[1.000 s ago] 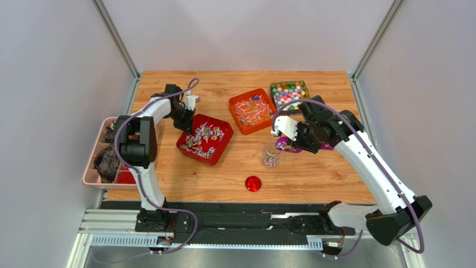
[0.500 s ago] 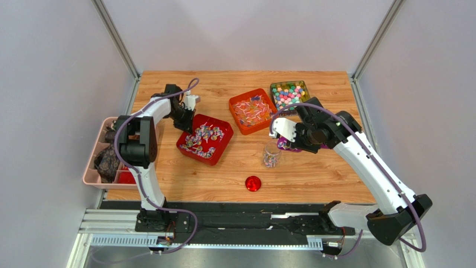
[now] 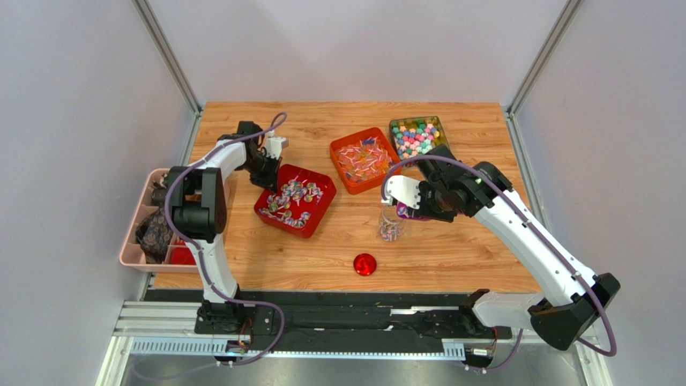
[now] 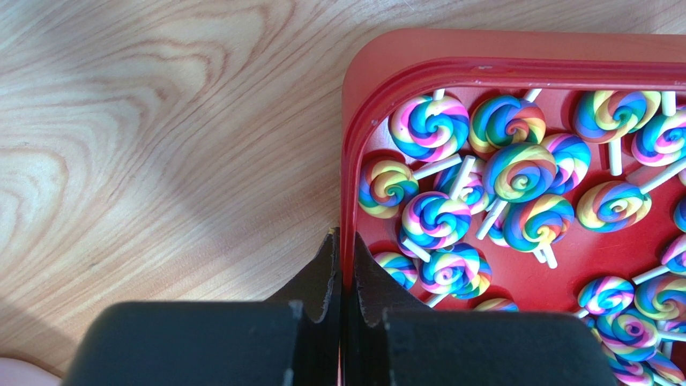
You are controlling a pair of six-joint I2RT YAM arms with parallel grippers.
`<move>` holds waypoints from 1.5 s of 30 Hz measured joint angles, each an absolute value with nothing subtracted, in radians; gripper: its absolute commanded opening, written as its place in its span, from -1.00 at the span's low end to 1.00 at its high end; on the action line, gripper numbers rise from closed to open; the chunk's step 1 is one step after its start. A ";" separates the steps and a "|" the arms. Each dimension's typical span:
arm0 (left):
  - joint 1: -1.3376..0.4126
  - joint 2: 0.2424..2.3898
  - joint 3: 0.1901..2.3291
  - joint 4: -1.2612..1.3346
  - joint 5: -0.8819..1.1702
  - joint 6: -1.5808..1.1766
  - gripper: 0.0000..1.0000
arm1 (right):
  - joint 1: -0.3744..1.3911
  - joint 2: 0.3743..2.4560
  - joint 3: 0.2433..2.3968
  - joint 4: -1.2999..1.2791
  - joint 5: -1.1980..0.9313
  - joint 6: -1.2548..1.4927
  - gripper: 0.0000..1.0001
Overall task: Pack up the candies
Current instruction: Place the fake candies in the packing bottle.
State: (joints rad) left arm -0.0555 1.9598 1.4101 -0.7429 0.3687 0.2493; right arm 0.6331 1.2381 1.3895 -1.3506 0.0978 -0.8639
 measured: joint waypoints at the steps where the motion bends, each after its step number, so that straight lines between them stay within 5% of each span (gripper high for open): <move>1: -0.056 1.960 1.410 -0.743 0.369 0.249 -1.00 | 0.636 1.240 1.388 -1.351 0.105 -0.863 -1.00; 45: -0.056 1.960 1.410 -0.743 0.369 0.249 -1.00 | 0.821 1.270 1.369 -1.350 0.389 -0.854 -1.00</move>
State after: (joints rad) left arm -0.0555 1.9598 1.4101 -0.7429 0.3687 0.2489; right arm 0.8211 1.2701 1.3693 -1.3499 0.3889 -0.8536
